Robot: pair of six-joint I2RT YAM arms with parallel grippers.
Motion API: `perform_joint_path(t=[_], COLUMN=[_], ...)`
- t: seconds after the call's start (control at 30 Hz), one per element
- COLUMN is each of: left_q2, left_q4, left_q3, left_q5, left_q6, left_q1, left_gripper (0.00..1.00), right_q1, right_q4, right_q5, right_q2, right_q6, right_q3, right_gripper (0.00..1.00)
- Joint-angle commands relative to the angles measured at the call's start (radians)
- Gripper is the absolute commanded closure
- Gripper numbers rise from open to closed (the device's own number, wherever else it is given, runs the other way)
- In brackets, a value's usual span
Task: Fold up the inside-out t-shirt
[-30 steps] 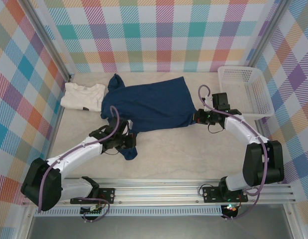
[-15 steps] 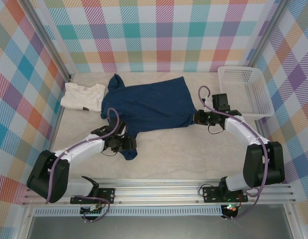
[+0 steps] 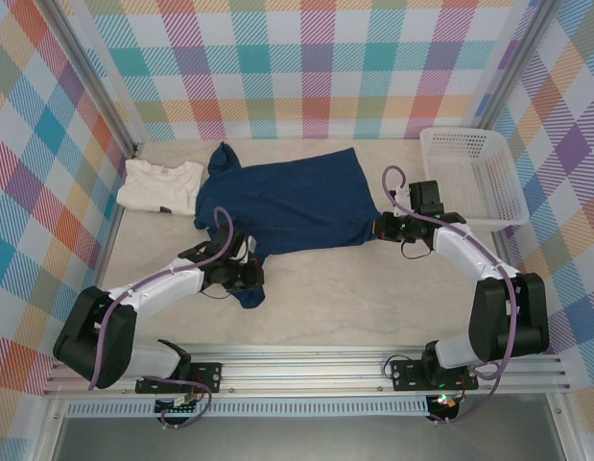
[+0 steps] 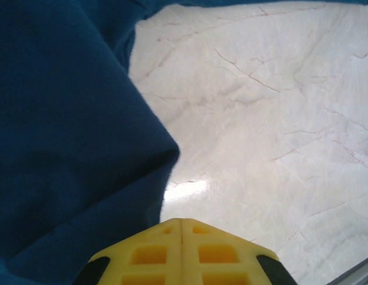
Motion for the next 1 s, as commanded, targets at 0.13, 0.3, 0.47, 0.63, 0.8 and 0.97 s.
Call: perform_joint_path(t=[0.13, 0.3, 0.47, 0.63, 0.8, 0.97], left_q2=[-0.091, -0.113, -0.043, -0.004, -0.005, -0.028], left_q4=[-0.186, -0.144, -0.039, -0.004, 0.007, 0.001], left_q3=[0.021, -0.058, -0.068, -0.058, -0.052, -0.044], left_q5=[-0.314, -0.232, -0.106, -0.063, -0.061, -0.061], left_q6=[0.022, -0.011, -0.021, -0.013, -0.003, 0.020], left_q1=[-0.018, 0.046, 0.048, 0.046, 0.046, 0.045], left_gripper=[0.75, 0.51, 0.42, 0.45, 0.57, 0.76], right_q1=[0.004, 0.005, 0.005, 0.007, 0.007, 0.006], right_q4=[-0.009, -0.004, -0.003, -0.007, -0.005, -0.007], right_q5=[-0.004, -0.010, -0.014, -0.008, -0.012, -0.015], right_q2=[-0.016, -0.006, -0.002, -0.008, 0.000, 0.009], right_q6=[-0.008, -0.009, -0.007, -0.010, -0.010, -0.008], right_q3=[-0.013, -0.012, -0.010, -0.013, -0.011, -0.003], right_gripper=[1.00, 1.00, 1.00, 1.00, 1.00, 1.00])
